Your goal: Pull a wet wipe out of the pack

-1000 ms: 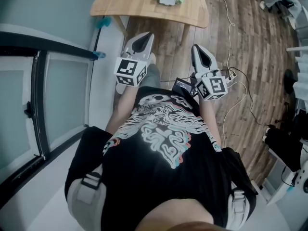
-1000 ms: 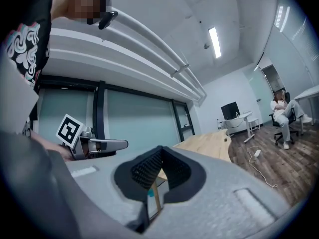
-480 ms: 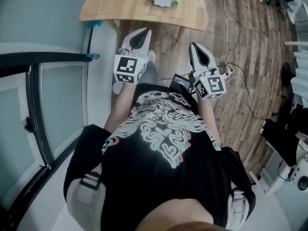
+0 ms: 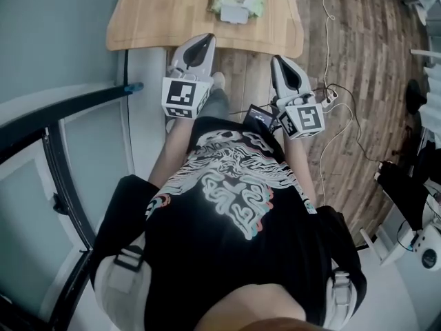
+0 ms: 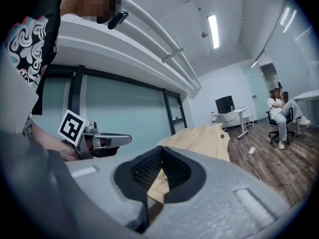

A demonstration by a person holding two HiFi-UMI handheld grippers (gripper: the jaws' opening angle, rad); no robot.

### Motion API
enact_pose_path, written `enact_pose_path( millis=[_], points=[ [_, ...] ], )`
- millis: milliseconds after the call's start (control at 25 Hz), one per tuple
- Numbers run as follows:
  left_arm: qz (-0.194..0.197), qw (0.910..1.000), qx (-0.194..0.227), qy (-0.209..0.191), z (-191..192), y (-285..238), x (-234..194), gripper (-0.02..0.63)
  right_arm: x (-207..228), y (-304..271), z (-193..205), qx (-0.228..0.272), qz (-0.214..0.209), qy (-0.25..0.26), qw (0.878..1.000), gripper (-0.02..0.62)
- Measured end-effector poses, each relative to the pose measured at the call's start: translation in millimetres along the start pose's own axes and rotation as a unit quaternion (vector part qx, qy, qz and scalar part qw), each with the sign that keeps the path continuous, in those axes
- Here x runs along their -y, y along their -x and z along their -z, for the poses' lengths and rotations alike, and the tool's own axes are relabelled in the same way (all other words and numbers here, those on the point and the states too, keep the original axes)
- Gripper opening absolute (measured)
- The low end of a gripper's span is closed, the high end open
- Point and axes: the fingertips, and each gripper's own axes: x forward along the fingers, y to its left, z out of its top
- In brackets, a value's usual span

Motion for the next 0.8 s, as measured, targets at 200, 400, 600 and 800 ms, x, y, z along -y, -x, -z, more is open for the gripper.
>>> enact_pose_path(
  millis=[200,400,600,800],
  points=[
    [0.011,0.9999,-0.005,-0.008,-1.4,-28.5,-40.2,-0.014,9.0,-48.7,-3.3,-0.006,0.008,-0.003,1.000,-0.002],
    [0.025,0.9996,-0.012,-0.009,1.7,-52.8,-73.2,-0.014,16.6,-90.6,-3.6,-0.014,0.019,0.002,1.000,-0.002],
    [0.044,0.9989,-0.014,-0.008,6.2,-72.9,-100.4,-0.014,21.2,-123.0,-1.8,-0.027,0.040,0.006,0.999,-0.002],
    [0.063,0.9979,-0.016,-0.005,14.4,-87.9,-112.6,-0.014,24.6,-136.0,1.5,-0.029,0.058,0.006,0.998,0.000]
  ],
)
